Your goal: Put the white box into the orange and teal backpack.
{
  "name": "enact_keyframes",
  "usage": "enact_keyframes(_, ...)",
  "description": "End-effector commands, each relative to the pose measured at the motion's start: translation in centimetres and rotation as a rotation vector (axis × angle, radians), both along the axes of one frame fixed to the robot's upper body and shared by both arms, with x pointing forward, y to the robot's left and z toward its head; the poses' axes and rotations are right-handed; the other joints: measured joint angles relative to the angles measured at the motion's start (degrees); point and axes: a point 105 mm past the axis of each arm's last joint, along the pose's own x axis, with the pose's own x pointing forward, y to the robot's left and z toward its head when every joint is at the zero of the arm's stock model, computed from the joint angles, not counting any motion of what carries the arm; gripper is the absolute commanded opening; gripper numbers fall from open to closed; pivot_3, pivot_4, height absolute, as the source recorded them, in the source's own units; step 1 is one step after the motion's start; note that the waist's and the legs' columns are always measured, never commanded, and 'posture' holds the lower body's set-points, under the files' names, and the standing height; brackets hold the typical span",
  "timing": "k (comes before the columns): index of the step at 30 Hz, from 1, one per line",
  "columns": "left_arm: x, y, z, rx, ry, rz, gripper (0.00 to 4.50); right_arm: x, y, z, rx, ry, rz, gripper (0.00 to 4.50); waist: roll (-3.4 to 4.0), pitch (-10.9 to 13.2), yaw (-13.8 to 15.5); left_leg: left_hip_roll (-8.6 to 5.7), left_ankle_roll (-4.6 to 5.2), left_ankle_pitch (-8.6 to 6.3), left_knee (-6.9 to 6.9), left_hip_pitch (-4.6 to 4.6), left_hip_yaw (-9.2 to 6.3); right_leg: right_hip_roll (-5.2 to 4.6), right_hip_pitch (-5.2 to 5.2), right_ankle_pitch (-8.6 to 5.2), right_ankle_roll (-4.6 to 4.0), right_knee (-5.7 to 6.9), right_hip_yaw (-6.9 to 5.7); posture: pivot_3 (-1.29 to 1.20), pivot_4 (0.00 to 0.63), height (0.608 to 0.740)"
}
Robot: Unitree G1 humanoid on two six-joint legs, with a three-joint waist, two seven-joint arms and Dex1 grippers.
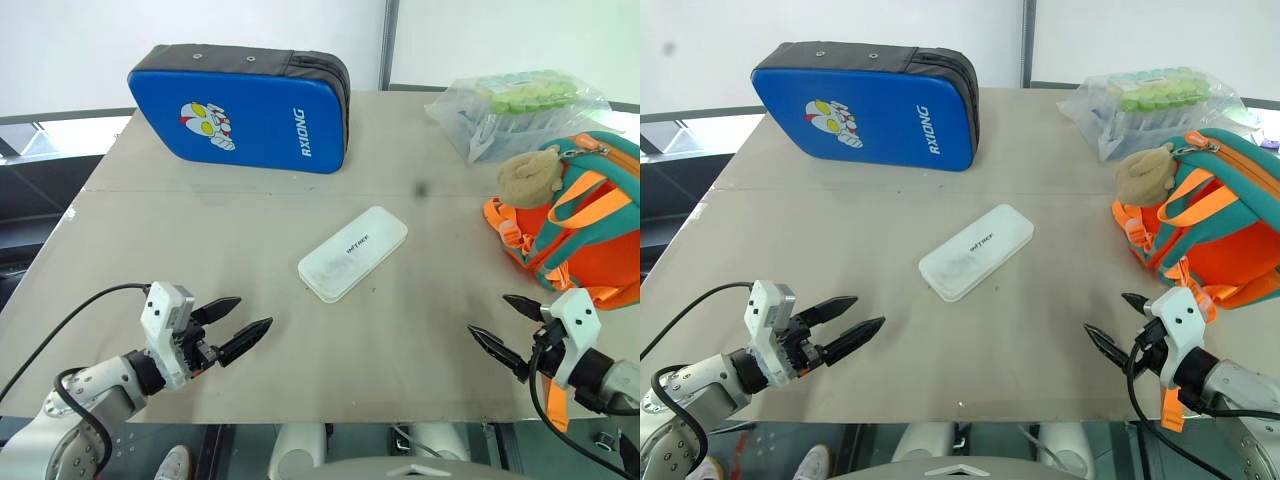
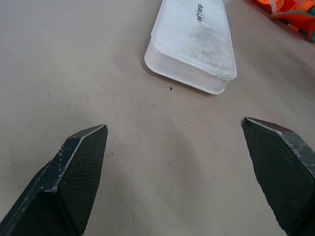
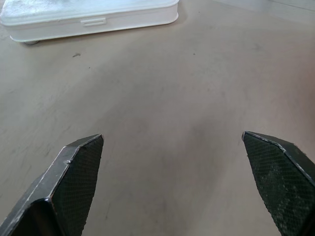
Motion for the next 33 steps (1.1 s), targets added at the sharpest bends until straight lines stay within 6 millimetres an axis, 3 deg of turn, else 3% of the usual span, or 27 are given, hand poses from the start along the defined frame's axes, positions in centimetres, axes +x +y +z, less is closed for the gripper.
enact_keyframes(1,0.6,0.1,0.9,-0.001,-0.051,0.032,4.44,1.2,0.1,1.6,-0.003,-0.095,-0.04,4.45,0.0,0.0,-0.01,0.0,0.0,0.0,-0.01,0.0,-0.01,0.01,0.0,0.0,0.0,0.0,-0.01,0.0,0.15,0.74)
enact_keyframes(6,2.3,-0.5,1.7,-0.092,-0.086,0.173,4.44,5.0,2.3,3.0,-0.019,-0.184,-0.059,4.45,-0.06,-0.03,-0.26,0.01,0.02,0.02,0.15,0.06,-0.04,0.04,0.01,-0.05,0.16,0.09,0.07,0.0,0.15,0.74)
enact_keyframes(7,2.4,-0.5,1.8,-0.111,-0.085,0.197,4.48,5.5,2.9,3.1,0.005,-0.178,-0.042,4.22,-0.08,-0.04,-0.17,0.0,0.02,0.02,0.16,0.08,-0.04,0.05,0.04,-0.04,0.15,0.12,0.07,0.0,0.15,0.74)
enact_keyframes(10,2.6,-0.6,1.5,-0.152,-0.063,0.258,3.64,6.7,4.0,3.5,0.05,-0.163,-0.008,3.08,-0.09,-0.04,0.0,-0.01,0.02,0.02,0.17,0.08,-0.06,0.07,0.06,0.03,0.02,0.16,0.07,0.0,0.15,0.74)
enact_keyframes(16,2.7,-2.7,0.4,-0.179,0.019,0.329,0.79,13.1,5.2,4.1,-0.09,-0.23,-0.025,0.16,-0.09,-0.03,-0.43,-0.06,0.02,0.02,0.17,0.06,0.02,0.1,0.03,0.1,-0.1,0.16,0.21,0.0,0.15,0.74)
enact_keyframes(17,2.8,-3.0,-0.1,-0.173,0.046,0.336,0.44,14.3,5.2,4.0,-0.137,-0.243,-0.026,0.0,-0.1,-0.03,-0.44,-0.08,0.03,0.03,0.17,0.06,0.0,0.1,0.03,0.11,-0.1,0.17,0.21,0.0,0.15,0.74)
enact_keyframes(18,2.9,-3.5,-0.5,-0.178,0.07,0.339,0.09,15.8,5.2,3.9,-0.186,-0.262,-0.039,0.0,-0.09,-0.03,-0.35,-0.09,0.03,0.03,0.18,0.07,-0.02,0.13,0.05,0.11,-0.1,0.18,0.22,0.0,0.15,0.74)
enact_keyframes(21,3.4,-4.4,-1.8,-0.155,0.136,0.353,0.09,18.9,6.0,3.8,-0.238,-0.27,-0.013,0.0,-0.09,-0.03,-0.26,-0.08,0.03,0.03,0.18,0.09,-0.07,0.24,0.05,0.12,-0.12,0.23,0.28,0.0,0.15,0.74)
enact_keyframes(25,4.7,-5.4,-2.6,-0.139,0.17,0.363,0.09,21.5,8.2,2.6,-0.292,-0.248,0.114,0.0,-0.07,-0.02,-0.37,-0.06,0.02,0.04,0.14,0.05,-0.16,0.4,0.05,0.18,-0.03,0.23,0.37,0.0,0.15,0.74)
enact_keyframes(28,5.7,-6.4,-2.7,-0.134,0.176,0.333,0.09,21.6,9.7,0.7,-0.316,-0.147,0.262,0.0,-0.06,-0.01,-0.46,-0.06,0.02,0.04,0.14,0.06,-0.1,0.41,0.06,0.26,0.11,0.21,0.42,0.0,0.15,0.74)
enact_keyframes(33,7.0,-6.7,-2.6,-0.114,0.163,0.3,0.09,18.9,10.4,-0.9,-0.309,-0.042,0.508,0.0,-0.04,-0.03,-0.09,-0.05,0.02,0.04,0.15,0.07,-0.1,0.38,0.15,0.27,0.12,0.17,0.39,0.0,0.15,0.74)
